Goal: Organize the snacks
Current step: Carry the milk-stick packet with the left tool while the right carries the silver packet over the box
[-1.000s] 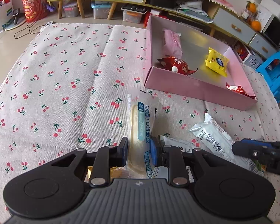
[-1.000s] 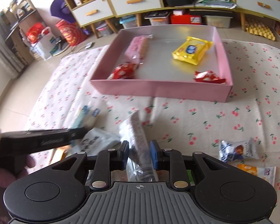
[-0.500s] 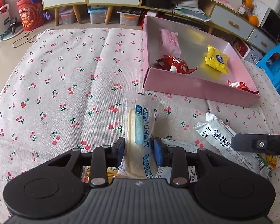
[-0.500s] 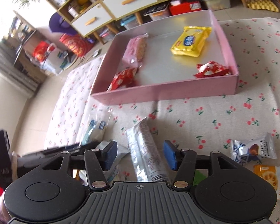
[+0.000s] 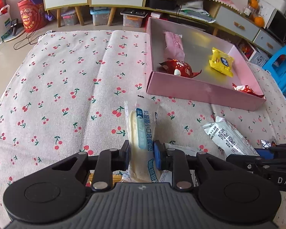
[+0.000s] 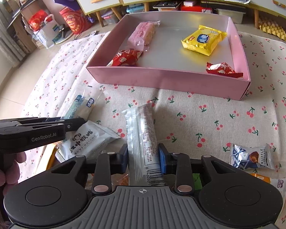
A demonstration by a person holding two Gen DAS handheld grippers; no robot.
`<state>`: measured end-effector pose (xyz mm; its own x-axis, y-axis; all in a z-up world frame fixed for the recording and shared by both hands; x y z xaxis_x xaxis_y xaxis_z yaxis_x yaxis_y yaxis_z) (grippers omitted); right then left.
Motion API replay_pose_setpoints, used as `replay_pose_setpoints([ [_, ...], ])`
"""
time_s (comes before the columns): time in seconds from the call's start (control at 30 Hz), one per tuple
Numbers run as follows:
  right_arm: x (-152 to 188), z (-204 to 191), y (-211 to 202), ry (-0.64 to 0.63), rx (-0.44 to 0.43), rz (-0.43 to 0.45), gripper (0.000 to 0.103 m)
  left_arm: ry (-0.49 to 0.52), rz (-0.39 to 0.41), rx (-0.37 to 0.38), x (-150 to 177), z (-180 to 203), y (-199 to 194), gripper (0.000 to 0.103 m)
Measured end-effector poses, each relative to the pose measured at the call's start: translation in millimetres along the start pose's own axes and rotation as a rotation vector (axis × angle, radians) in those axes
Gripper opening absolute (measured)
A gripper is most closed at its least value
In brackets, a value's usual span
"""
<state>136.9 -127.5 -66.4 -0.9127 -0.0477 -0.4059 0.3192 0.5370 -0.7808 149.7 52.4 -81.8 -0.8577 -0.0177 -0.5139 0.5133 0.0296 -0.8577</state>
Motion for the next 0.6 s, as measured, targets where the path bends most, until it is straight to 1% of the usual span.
replay_pose_setpoints([
  [0.13,-3,2,-8,0.081,-0.069,0.011,0.029,-0.043,-0.002,0.018,-2,-5,-4,0.022],
  [0.23,-7,4,-16,0.125,-0.099,0.027,0.029,-0.071,0.000,0.034,-5,-8,-9,0.021],
  [0.47,-16,9,-39,0.200,-0.137,0.092,0.029,-0.116,-0.003,0.069,-11,-7,-19,0.021],
  [0.6,-25,16,-53,0.239,-0.137,0.136,0.029,-0.142,-0.002,0.106,-18,-5,-23,0.021],
])
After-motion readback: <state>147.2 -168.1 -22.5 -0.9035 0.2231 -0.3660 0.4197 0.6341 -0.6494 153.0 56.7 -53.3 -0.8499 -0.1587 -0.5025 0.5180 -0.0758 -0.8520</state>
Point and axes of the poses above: each gripper's, at about its wrist camera, not at the fingertips, and y roughly the way its jaws point, z to its right, x to its underside, the point moved 4 cm from there along y, roughly the way its jaws point, and after that the axes turned 11 degrees about -x, right-handed, at the moved point
